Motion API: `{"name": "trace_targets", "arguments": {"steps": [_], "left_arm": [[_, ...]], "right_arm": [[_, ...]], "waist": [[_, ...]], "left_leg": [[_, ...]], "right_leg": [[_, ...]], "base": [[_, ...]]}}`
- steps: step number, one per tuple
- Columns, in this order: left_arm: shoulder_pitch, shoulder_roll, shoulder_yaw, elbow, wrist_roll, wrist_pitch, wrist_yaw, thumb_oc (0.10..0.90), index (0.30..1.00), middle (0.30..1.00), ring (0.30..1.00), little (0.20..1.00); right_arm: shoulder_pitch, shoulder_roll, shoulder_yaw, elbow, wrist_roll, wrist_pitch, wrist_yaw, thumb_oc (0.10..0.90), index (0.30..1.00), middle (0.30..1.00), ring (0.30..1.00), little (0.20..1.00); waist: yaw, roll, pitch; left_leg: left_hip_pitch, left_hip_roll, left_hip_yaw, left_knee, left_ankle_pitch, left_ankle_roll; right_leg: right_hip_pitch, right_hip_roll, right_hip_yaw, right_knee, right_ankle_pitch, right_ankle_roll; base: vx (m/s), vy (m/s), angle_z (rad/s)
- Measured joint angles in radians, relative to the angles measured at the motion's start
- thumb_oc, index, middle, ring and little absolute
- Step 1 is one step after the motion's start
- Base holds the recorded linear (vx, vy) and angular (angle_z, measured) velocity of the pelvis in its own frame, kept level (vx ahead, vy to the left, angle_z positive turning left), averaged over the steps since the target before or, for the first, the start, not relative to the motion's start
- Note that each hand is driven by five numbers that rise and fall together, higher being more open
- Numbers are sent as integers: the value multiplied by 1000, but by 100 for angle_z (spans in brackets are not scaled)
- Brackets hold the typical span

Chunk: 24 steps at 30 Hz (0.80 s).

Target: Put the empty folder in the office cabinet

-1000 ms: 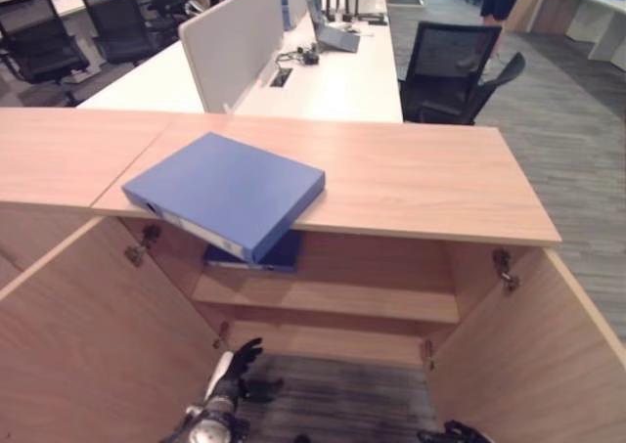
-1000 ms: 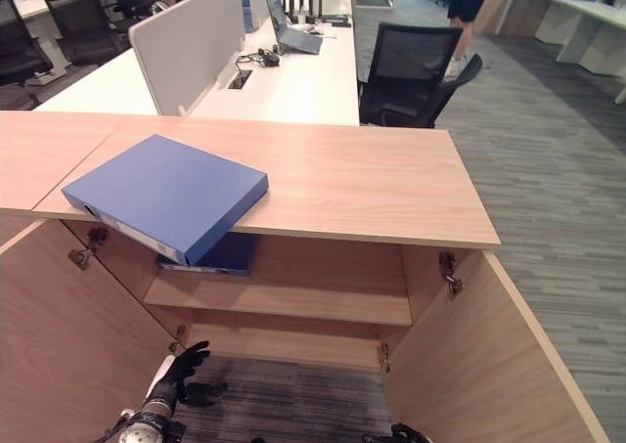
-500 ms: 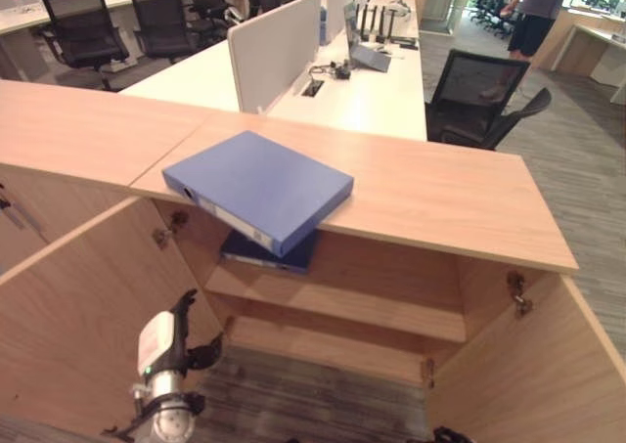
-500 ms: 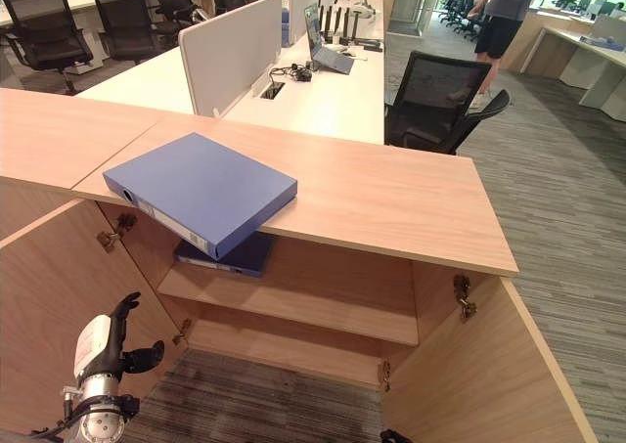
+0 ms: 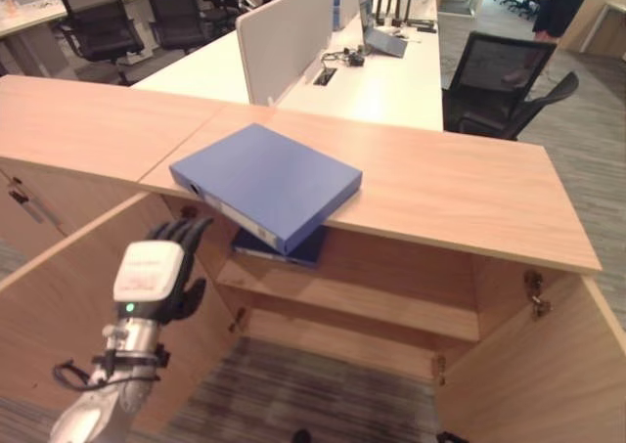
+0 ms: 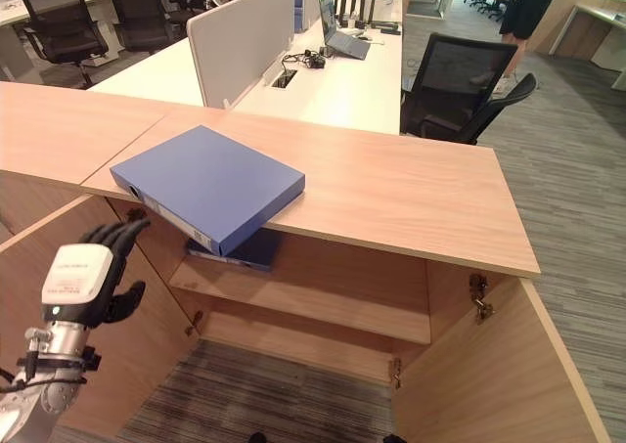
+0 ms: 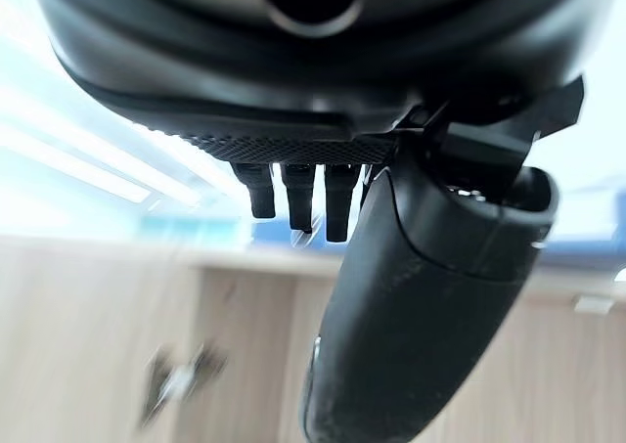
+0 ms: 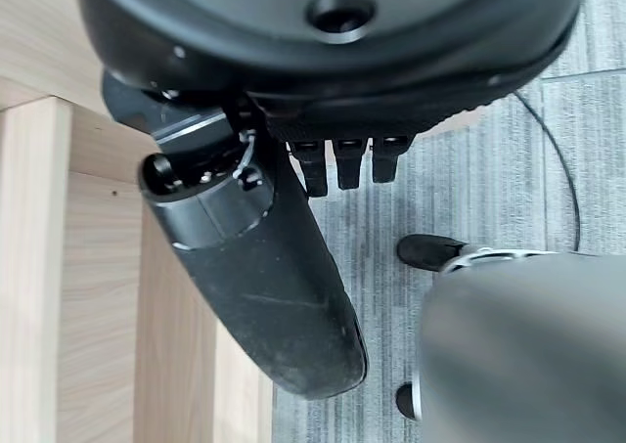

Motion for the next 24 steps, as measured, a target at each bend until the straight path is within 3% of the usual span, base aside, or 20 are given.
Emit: {"name": "trace_targets", "arguments": {"steps": [8, 15, 24], "left_arm": [[-35, 19, -1, -37, 44, -45, 3, 800, 900, 900, 900, 900], [-46, 97, 3, -69, 73, -45, 5, 800, 900, 900, 900, 900], [-71, 101, 2, -70, 85, -46, 10, 800, 900, 900, 900, 900]], "right_arm": [[0, -28, 1, 0, 0, -10, 15, 800, 900, 900, 900, 900], [10, -29, 1, 1, -3, -11, 22, 800, 900, 900, 900, 900], [10, -29, 0, 1, -2, -12, 23, 800, 900, 900, 900, 900]], "waist": [[-24, 32, 15], [-32, 33, 16], [-52, 33, 16]], "left_leg": [[1, 2, 5, 0, 0, 0], [8, 2, 16, 0, 0, 2], [10, 2, 19, 0, -5, -5]], "right_leg": [[1, 1, 2, 0, -1, 0], [5, 0, 12, 0, -3, 2], [4, 1, 15, 0, -1, 1]], "base": [[-1, 0, -1], [17, 2, -4], [0, 2, -1]]}}
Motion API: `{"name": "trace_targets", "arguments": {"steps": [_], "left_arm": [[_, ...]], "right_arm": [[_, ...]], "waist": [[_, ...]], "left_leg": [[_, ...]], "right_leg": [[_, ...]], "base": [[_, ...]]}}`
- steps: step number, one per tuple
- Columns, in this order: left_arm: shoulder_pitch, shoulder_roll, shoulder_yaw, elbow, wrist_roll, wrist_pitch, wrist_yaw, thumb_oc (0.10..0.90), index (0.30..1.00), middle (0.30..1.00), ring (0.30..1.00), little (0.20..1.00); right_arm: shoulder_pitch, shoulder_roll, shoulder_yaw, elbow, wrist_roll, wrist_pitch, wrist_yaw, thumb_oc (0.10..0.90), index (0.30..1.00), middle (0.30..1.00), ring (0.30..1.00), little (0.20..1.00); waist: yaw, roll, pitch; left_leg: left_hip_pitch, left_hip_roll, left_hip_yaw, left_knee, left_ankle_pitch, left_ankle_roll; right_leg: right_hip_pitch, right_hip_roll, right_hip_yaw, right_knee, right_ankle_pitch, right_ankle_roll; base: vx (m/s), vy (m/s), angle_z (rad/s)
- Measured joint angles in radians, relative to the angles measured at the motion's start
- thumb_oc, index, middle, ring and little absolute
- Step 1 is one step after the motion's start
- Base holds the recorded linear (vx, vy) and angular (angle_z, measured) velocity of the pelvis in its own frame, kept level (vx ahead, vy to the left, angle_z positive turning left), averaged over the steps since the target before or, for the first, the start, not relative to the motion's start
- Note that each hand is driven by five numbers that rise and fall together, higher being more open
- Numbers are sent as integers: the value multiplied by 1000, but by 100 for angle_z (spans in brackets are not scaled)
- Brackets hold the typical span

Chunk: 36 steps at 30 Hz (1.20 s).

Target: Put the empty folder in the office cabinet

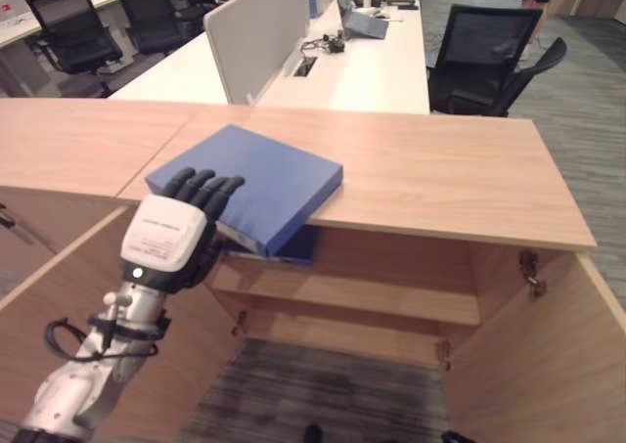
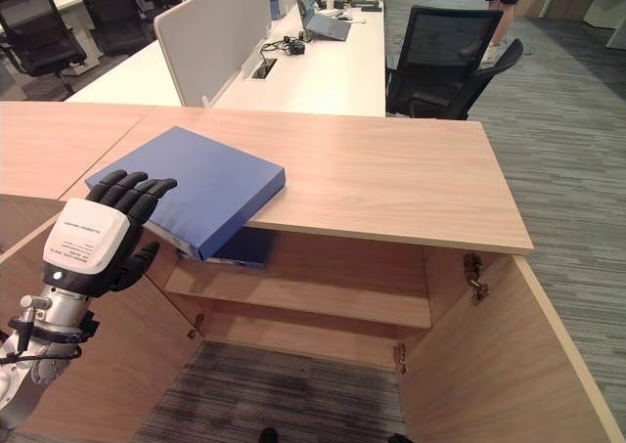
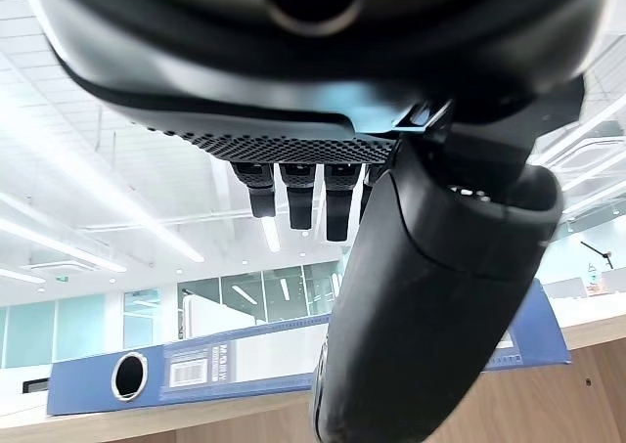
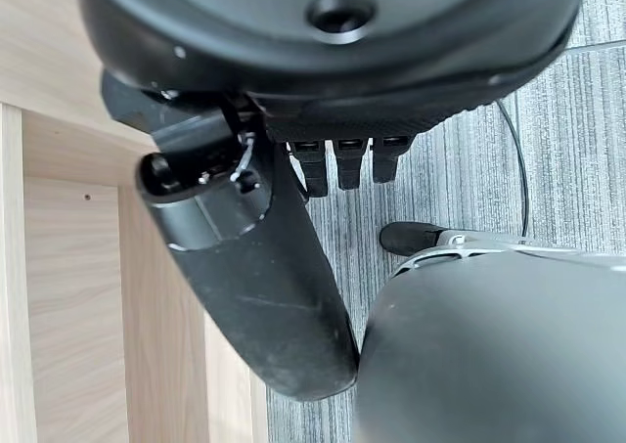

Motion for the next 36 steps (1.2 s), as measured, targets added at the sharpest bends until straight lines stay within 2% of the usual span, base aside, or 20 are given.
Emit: {"name": "trace_targets", "arguments": {"steps": [16, 18, 21, 25, 28, 35, 36], "left_arm": [[-2, 0, -9, 62, -1, -14, -2, 800, 900, 900, 900, 900], [-5, 0, -23, 88, -1, -13, -3, 800, 900, 900, 900, 900], [-48, -1, -93, 121, -1, -8, -9, 800, 900, 900, 900, 900], [-114, -1, -138, 150, 0, 2, -13, 800, 900, 900, 900, 900], [-122, -1, -154, 158, 1, 11, -16, 800, 900, 900, 900, 900], [-191, 0, -195, 170, 40, 13, -20, 800, 900, 900, 900, 900], [-193, 0, -200, 172, 41, 13, -20, 651, 676, 676, 676, 676]], "right_arm": [[2, 0, -4, 0, 4, 0, 0, 800, 900, 900, 900, 900], [-1, 0, -8, -1, 4, -1, 0, 800, 900, 900, 900, 900], [1, 0, -12, -1, 5, -1, 0, 800, 900, 900, 900, 900], [4, 0, -12, -1, 15, -1, 0, 800, 900, 900, 900, 900], [2, 0, -12, -2, 16, -1, -1, 800, 900, 900, 900, 900], [9, 1, -10, -2, 25, -1, -1, 800, 900, 900, 900, 900], [8, 2, -10, -2, 33, -1, -1, 800, 900, 900, 900, 900]], "waist": [[-9, -5, -2], [-24, -12, -3], [-32, -16, -3], [-36, -17, -3], [-56, -20, -4], [-63, -35, -13], [-62, -37, -15]], "left_leg": [[1, 0, 8, 0, -1, 0], [1, 0, 10, 0, -1, 0], [1, 0, 14, 0, -1, 1], [2, 0, 18, 0, -1, 1], [5, 0, 23, 0, -1, 2], [15, 0, 37, 0, -3, 8], [15, 0, 38, 0, -3, 8]], "right_leg": [[-4, 0, 9, 0, 2, 0], [-5, 0, 11, 0, 2, 0], [-7, 0, 16, 0, 5, 0], [-5, 1, 24, 0, 8, -1], [-8, 1, 28, 0, 9, 0], [-2, 0, 41, 0, 11, 0], [-2, 0, 42, 0, 12, 0]], "base": [[0, 2, -1], [2, 8, -2], [0, 7, -5], [1, 11, -4], [6, 5, -7], [8, 9, -5], [1, 10, -3]]}}
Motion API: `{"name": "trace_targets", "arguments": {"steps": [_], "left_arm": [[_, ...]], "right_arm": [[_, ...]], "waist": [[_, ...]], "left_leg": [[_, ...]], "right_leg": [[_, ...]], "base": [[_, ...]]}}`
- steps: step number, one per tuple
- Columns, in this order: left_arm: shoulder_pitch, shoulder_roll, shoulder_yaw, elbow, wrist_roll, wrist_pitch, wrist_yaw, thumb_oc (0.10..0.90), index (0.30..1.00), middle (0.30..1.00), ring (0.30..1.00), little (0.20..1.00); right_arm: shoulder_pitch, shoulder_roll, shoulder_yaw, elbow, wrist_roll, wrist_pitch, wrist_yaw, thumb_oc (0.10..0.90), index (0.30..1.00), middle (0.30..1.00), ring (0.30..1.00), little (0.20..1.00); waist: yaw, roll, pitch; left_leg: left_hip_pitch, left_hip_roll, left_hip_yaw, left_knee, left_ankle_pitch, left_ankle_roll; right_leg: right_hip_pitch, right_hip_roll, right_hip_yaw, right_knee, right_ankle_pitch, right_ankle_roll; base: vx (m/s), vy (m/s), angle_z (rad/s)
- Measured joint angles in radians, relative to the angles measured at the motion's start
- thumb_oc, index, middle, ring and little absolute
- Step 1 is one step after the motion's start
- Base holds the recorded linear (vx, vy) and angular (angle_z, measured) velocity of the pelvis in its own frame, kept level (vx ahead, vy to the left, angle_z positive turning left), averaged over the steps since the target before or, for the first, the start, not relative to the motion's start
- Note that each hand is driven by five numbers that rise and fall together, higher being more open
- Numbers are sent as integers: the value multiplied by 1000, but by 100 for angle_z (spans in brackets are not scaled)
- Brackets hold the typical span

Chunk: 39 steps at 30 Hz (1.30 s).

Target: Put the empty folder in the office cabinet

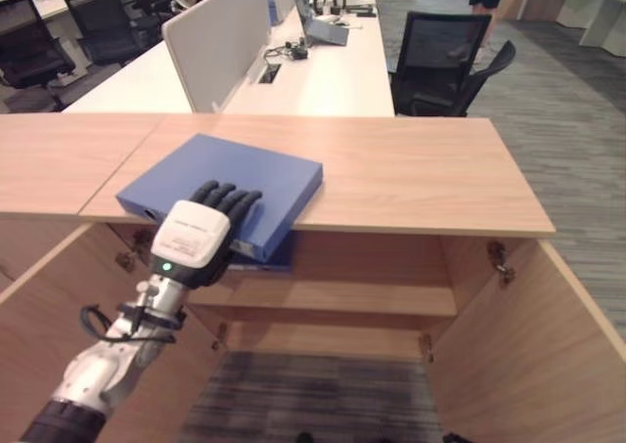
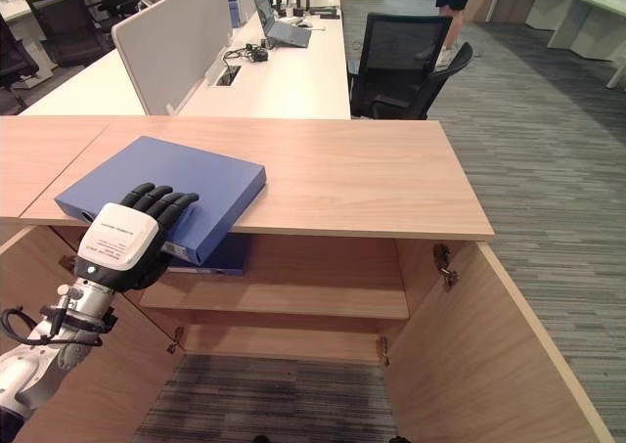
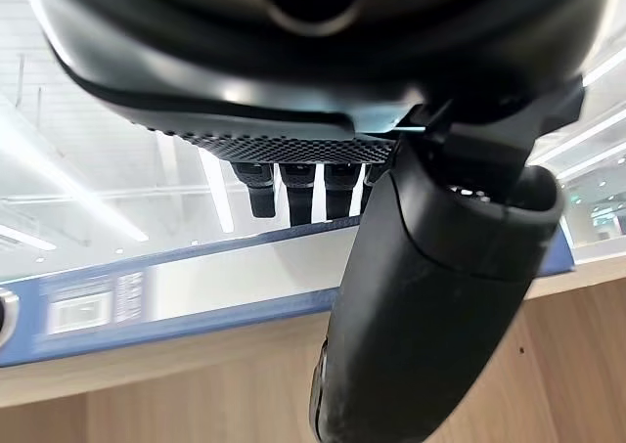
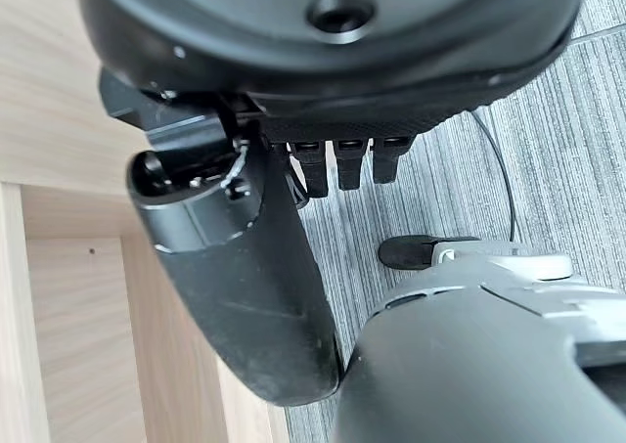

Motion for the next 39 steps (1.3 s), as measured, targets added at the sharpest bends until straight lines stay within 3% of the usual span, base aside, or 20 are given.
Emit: {"name": "trace_targets", "arguments": {"steps": [1, 22, 30, 32, 35, 39], "left_arm": [[0, 0, -8, 10, 3, -1, -1, 400, 300, 300, 300, 300], [-31, -22, 46, -19, -54, 16, 45, 400, 300, 300, 300, 300], [62, -149, 184, -111, -184, 7, 20, 400, 300, 300, 300, 300], [79, -197, 225, -152, -253, -10, 12, 400, 300, 300, 300, 300], [80, -292, 295, -251, -490, -40, -1, 400, 300, 300, 300, 300], [82, -297, 357, -315, -915, -123, -105, 400, 300, 300, 300, 300]], "right_arm": [[-2, 0, 0, -3, 0, 0, 0, 800, 900, 900, 900, 900], [-1, 0, -2, -5, 1, 2, -1, 800, 900, 900, 900, 900], [-7, 8, 0, -4, 12, 5, -6, 800, 900, 900, 900, 900], [-8, 12, -1, -4, 13, 4, -9, 800, 900, 900, 900, 900], [-10, 22, 0, -16, 15, 5, -7, 800, 900, 900, 900, 900], [-16, 21, 1, -47, 16, 8, 5, 800, 900, 900, 900, 900]], "waist": [[-12, -2, -1], [-17, 3, -30], [-4, 7, -30], [5, 9, -30], [29, 13, -30], [50, 29, -33]], "left_leg": [[1, 0, 3, 0, 0, 0], [2, 1, 13, 0, 2, -4], [0, 1, 7, 0, 5, 2], [0, 0, 6, 0, 1, 1], [-2, -1, -4, 0, -2, 6], [-5, -2, -14, 0, -1, 6]], "right_leg": [[0, 0, 2, 0, 1, 0], [-3, 0, 13, 0, 11, -1], [-2, 0, 7, 0, 10, -2], [-2, -1, 6, 0, 9, -1], [0, -1, -2, 0, 8, -1], [2, -2, -11, 0, 7, -1]], "base": [[0, 0, 0], [-6, 3, -1], [-15, -4, 1], [-15, -9, 6], [-12, -7, 8], [-12, -2, 8]]}}
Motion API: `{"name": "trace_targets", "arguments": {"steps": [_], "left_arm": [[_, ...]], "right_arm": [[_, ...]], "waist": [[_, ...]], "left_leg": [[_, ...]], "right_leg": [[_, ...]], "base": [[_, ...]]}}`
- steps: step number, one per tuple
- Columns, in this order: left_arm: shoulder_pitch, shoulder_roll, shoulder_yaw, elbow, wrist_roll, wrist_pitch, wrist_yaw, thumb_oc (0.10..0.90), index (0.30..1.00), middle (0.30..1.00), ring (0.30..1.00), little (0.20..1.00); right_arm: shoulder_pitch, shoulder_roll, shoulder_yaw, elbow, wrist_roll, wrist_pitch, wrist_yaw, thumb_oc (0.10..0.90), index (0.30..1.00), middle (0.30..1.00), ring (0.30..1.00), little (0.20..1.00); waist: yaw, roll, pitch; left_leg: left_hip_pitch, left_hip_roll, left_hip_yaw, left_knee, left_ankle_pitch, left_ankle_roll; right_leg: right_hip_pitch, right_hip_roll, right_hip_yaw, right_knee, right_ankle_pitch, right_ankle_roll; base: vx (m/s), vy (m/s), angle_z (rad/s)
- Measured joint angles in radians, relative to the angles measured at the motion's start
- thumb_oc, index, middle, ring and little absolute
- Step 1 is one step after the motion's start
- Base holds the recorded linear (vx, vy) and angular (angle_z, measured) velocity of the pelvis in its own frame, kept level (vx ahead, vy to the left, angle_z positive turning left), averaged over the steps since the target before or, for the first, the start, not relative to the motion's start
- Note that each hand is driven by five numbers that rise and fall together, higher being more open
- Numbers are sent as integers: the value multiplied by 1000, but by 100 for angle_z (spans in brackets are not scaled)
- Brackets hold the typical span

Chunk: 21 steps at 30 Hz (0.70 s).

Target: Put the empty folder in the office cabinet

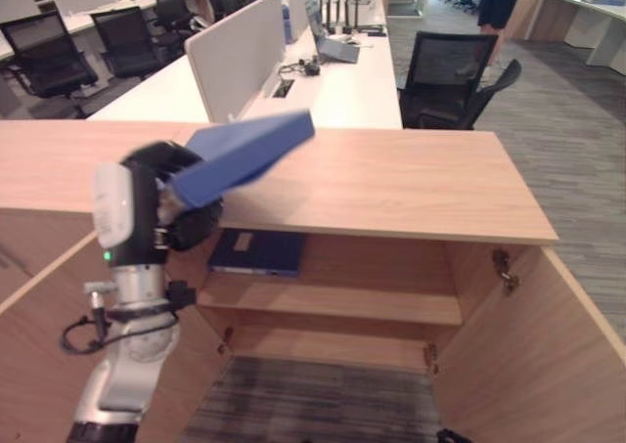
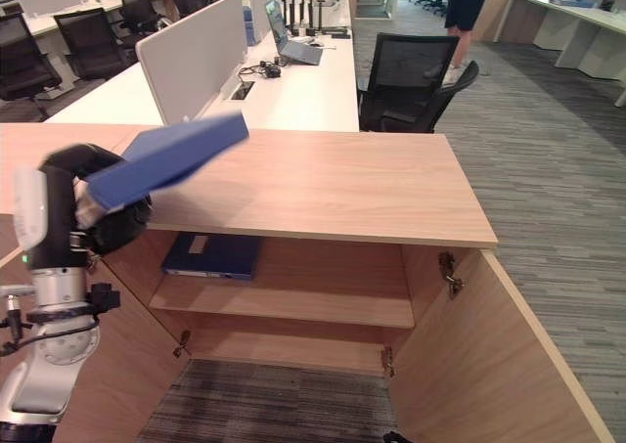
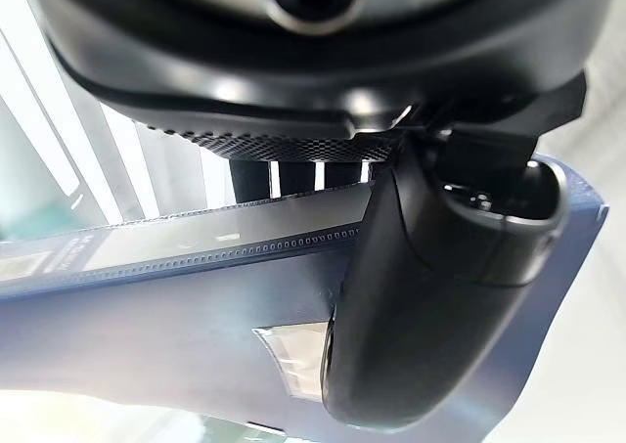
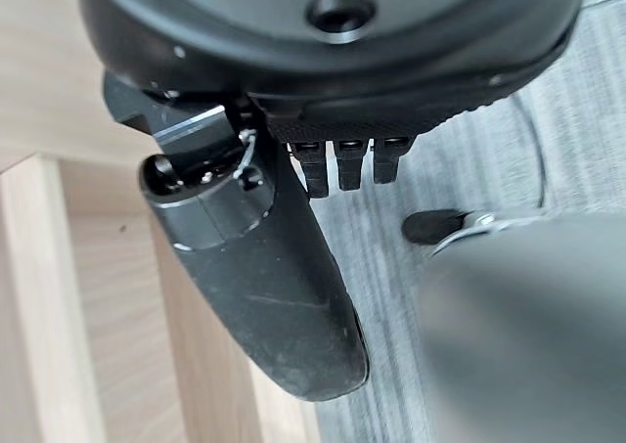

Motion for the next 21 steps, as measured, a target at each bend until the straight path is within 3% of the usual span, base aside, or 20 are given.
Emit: {"name": "trace_targets", "arguments": {"steps": [2, 8, 12, 15, 21], "left_arm": [[-1, 0, 2, -15, -186, -23, -69, 400, 300, 300, 300, 300], [-1, 9, 10, -18, -534, -41, -282, 400, 300, 300, 300, 300], [3, 95, 12, -19, -776, -30, -480, 400, 300, 300, 300, 300], [11, 221, 30, -33, -863, -3, -609, 400, 300, 300, 300, 300], [43, 248, 88, -61, -923, 8, -737, 400, 300, 300, 300, 300]], "right_arm": [[-8, -1, 3, 0, 3, 5, 9, 800, 900, 900, 900, 900], [-15, -6, 9, 3, 3, 34, 48, 800, 900, 900, 900, 900], [-16, -17, 12, 5, 3, 38, 82, 800, 900, 900, 900, 900], [-15, -27, 17, 5, 3, 39, 97, 800, 900, 900, 900, 900], [-19, -26, 29, 7, 2, 38, 129, 800, 900, 900, 900, 900]], "waist": [[14, 13, 2], [20, 28, 2], [29, 33, 3], [38, 35, 3], [43, 47, 4]], "left_leg": [[-4, -1, -9, 0, 1, 1], [-12, -2, -42, 0, 5, -1], [-13, -3, -55, 0, 13, -2], [-11, -4, -59, 0, 15, -2], [0, -7, -73, 0, 14, -3]], "right_leg": [[7, 0, -7, 0, -1, 0], [13, -1, -44, 0, -11, -4], [16, 0, -56, 0, -14, -7], [20, -1, -60, 0, -17, -6], [37, -3, -75, 0, -26, 3]], "base": [[-8, -7, 13], [2, -4, 17], [34, -14, 8], [8, -9, 6], [1, -12, 8]]}}
